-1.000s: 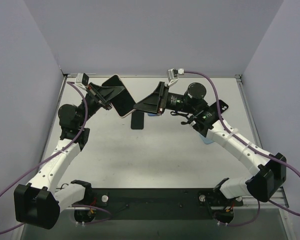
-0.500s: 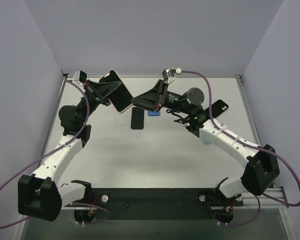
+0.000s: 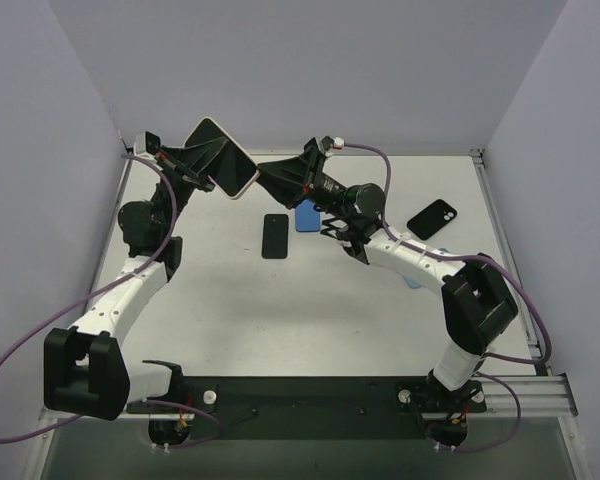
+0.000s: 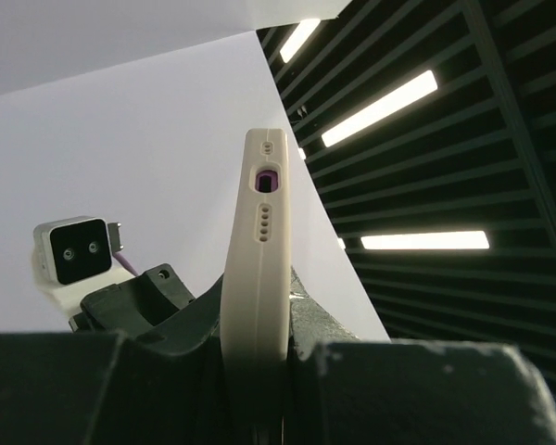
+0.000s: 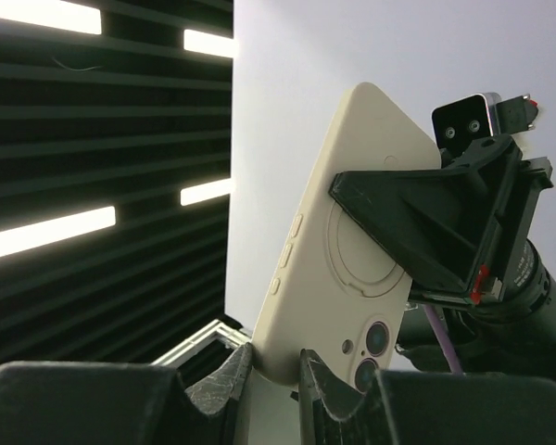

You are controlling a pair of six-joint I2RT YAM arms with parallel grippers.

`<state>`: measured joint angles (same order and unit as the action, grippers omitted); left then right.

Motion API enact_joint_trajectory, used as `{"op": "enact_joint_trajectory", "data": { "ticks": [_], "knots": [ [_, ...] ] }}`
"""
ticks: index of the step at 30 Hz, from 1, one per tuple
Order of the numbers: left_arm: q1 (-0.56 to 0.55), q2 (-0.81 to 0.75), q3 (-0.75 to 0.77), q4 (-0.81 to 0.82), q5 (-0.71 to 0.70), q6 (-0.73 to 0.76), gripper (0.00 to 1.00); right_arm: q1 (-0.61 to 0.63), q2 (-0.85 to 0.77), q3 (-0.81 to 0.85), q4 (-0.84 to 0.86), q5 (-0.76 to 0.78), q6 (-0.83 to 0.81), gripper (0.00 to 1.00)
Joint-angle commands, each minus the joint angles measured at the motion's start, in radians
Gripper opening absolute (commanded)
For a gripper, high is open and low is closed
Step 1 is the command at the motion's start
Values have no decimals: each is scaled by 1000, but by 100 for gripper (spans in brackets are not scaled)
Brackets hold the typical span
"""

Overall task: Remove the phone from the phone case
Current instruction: Remove the phone case from the phone.

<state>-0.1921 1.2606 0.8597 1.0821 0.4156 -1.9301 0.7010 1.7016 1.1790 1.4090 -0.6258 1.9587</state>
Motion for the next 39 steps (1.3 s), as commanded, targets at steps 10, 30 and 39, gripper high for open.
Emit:
{"op": "enact_joint_trajectory", "data": {
  "ticks": [10,30,39],
  "knots": [
    [-47,-98,124,332,75,-64,0,28,55,-7,217,89,124,0],
    [-95,-185,49,-510,597,485,0,-210,-295,-172,-551,-210,-505,46],
    [-188,-142,42,-663,635,643,0,-199,-270,-35,-755,-321,-635,49]
  ]
}}
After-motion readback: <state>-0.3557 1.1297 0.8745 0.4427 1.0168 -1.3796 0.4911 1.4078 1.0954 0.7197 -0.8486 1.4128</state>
